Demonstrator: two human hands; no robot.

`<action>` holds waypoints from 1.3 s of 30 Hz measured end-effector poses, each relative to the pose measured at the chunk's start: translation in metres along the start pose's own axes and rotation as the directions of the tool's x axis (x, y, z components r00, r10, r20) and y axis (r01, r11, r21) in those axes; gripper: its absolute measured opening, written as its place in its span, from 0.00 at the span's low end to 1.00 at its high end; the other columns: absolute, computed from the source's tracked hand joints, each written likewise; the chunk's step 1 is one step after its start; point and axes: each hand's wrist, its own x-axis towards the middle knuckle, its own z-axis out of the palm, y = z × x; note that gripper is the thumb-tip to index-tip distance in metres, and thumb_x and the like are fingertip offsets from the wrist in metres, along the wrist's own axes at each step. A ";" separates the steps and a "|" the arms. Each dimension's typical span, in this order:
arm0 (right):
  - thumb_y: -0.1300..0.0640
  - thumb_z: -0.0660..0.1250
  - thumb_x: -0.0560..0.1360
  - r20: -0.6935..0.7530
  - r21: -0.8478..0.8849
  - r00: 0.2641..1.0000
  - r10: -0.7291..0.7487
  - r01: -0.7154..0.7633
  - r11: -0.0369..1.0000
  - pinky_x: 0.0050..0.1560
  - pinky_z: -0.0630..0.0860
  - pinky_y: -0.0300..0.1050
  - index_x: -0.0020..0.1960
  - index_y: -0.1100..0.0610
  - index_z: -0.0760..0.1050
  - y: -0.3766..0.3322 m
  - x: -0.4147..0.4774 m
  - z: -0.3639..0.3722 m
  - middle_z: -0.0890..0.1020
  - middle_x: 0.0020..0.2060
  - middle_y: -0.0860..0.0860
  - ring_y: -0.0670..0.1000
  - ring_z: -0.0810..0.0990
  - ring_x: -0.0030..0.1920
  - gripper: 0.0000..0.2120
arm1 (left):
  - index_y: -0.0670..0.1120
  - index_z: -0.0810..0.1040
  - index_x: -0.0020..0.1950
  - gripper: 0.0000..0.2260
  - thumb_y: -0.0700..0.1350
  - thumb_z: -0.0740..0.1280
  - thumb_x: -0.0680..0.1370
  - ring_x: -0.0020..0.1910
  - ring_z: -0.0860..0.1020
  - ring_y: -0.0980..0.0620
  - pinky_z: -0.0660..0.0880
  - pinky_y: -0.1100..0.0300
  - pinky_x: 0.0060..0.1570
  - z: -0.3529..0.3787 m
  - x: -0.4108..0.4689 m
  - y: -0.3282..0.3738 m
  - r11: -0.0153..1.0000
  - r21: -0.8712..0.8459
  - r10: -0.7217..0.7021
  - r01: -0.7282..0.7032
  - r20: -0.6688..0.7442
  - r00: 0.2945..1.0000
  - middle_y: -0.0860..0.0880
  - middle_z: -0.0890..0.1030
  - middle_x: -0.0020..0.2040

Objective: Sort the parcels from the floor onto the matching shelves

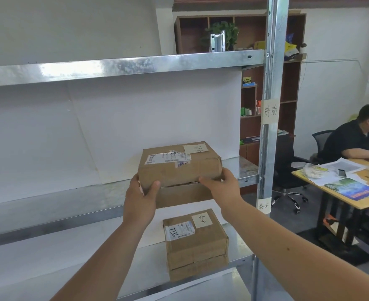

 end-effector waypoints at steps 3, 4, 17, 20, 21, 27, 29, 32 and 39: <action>0.63 0.73 0.79 0.054 0.043 0.998 -0.032 0.029 0.999 0.48 0.74 0.37 0.68 0.48 0.79 0.009 -0.006 0.002 0.83 0.54 0.41 0.45 0.81 0.56 0.20 | 0.52 0.59 0.85 0.35 0.51 0.72 0.83 0.72 0.77 0.40 0.75 0.44 0.65 -0.001 0.000 -0.010 0.996 0.008 -0.083 0.084 -0.082 0.993 0.43 0.76 0.75; 0.64 0.71 0.80 0.069 0.054 0.997 -0.035 0.031 0.998 0.46 0.74 0.35 0.67 0.48 0.80 0.010 -0.007 0.004 0.84 0.55 0.41 0.44 0.80 0.56 0.19 | 0.51 0.60 0.85 0.34 0.49 0.72 0.83 0.70 0.78 0.39 0.75 0.46 0.62 -0.001 -0.001 -0.015 0.996 0.012 -0.086 0.088 -0.097 0.992 0.44 0.78 0.70; 0.60 0.70 0.82 0.134 -0.024 0.989 0.063 -0.060 0.998 0.61 0.70 0.49 0.75 0.55 0.68 0.007 0.027 0.012 0.77 0.66 0.55 0.57 0.75 0.64 0.23 | 0.52 0.72 0.74 0.21 0.48 0.72 0.82 0.55 0.74 0.53 0.72 0.56 0.53 0.004 -0.017 -0.028 0.978 0.207 -0.005 0.009 -0.018 1.000 0.51 0.75 0.73; 0.59 0.68 0.83 0.168 -0.060 0.984 0.063 -0.054 0.997 0.62 0.69 0.48 0.76 0.51 0.69 0.005 0.028 0.009 0.76 0.65 0.51 0.54 0.74 0.63 0.23 | 0.54 0.70 0.76 0.24 0.48 0.73 0.81 0.66 0.76 0.49 0.76 0.53 0.61 0.004 -0.014 -0.030 0.979 0.205 -0.008 -0.001 0.040 0.999 0.52 0.74 0.76; 0.60 0.68 0.83 0.181 -0.058 0.981 0.062 -0.052 0.997 0.62 0.69 0.48 0.77 0.51 0.69 0.005 0.029 0.008 0.76 0.66 0.51 0.54 0.74 0.63 0.24 | 0.54 0.70 0.77 0.26 0.49 0.73 0.81 0.70 0.76 0.47 0.76 0.50 0.65 0.003 -0.012 -0.032 0.979 0.204 -0.008 -0.005 0.061 0.998 0.52 0.73 0.77; 0.63 0.69 0.81 0.235 -0.062 0.969 0.072 -0.059 0.996 0.73 0.70 0.53 0.84 0.47 0.63 0.007 0.029 0.005 0.75 0.75 0.52 0.56 0.74 0.71 0.35 | 0.55 0.63 0.84 0.34 0.53 0.73 0.80 0.86 0.58 0.42 0.63 0.37 0.81 0.003 -0.007 -0.034 0.961 0.275 -0.013 -0.032 0.159 0.987 0.52 0.63 0.85; 0.63 0.70 0.81 0.232 -0.029 0.968 0.092 -0.088 0.996 0.77 0.66 0.56 0.86 0.48 0.56 0.004 0.027 0.003 0.70 0.80 0.53 0.59 0.70 0.78 0.40 | 0.56 0.59 0.86 0.36 0.54 0.72 0.81 0.88 0.46 0.44 0.54 0.37 0.84 0.002 -0.010 -0.033 0.950 0.309 -0.031 -0.038 0.217 0.976 0.53 0.54 0.88; 0.62 0.70 0.82 0.206 -0.046 0.975 0.084 -0.076 0.996 0.79 0.64 0.59 0.87 0.48 0.49 -0.002 0.014 0.000 0.63 0.84 0.54 0.61 0.66 0.81 0.43 | 0.58 0.55 0.87 0.37 0.54 0.71 0.82 0.88 0.41 0.46 0.51 0.39 0.85 -0.002 -0.022 -0.025 0.946 0.323 -0.059 -0.016 0.222 0.973 0.51 0.47 0.90; 0.59 0.75 0.79 0.231 -0.114 0.964 -0.133 0.162 0.980 0.72 0.72 0.56 0.84 0.43 0.58 -0.012 -0.018 -0.010 0.75 0.67 0.46 0.54 0.74 0.68 0.40 | 0.58 0.54 0.87 0.38 0.57 0.71 0.82 0.89 0.47 0.46 0.55 0.41 0.85 -0.024 -0.054 -0.009 0.936 0.352 -0.017 -0.004 0.056 0.998 0.50 0.49 0.90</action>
